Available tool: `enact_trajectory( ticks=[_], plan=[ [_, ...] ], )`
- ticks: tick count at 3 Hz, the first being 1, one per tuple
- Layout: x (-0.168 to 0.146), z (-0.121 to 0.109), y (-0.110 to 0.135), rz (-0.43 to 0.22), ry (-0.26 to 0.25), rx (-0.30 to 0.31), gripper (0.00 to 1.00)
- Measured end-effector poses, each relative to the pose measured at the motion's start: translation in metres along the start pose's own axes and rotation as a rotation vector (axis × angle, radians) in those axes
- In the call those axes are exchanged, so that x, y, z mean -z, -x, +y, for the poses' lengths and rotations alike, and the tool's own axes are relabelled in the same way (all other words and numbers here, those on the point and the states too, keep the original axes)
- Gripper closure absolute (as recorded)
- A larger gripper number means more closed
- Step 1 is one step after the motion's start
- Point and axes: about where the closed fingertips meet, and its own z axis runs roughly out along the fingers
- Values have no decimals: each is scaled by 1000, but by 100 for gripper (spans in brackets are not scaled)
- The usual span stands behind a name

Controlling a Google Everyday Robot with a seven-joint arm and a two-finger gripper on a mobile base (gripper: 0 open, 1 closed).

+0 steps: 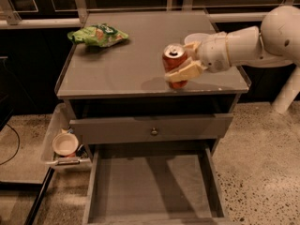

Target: Place coke can into middle drawer

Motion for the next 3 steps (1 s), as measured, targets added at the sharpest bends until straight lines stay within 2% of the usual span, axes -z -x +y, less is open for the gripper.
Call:
enact_trajectory(
  ticks=[2, 3],
  plan=[
    [48, 86, -52, 75, -20, -8, 100],
    [54, 127, -103, 105, -34, -72, 100]
  ],
)
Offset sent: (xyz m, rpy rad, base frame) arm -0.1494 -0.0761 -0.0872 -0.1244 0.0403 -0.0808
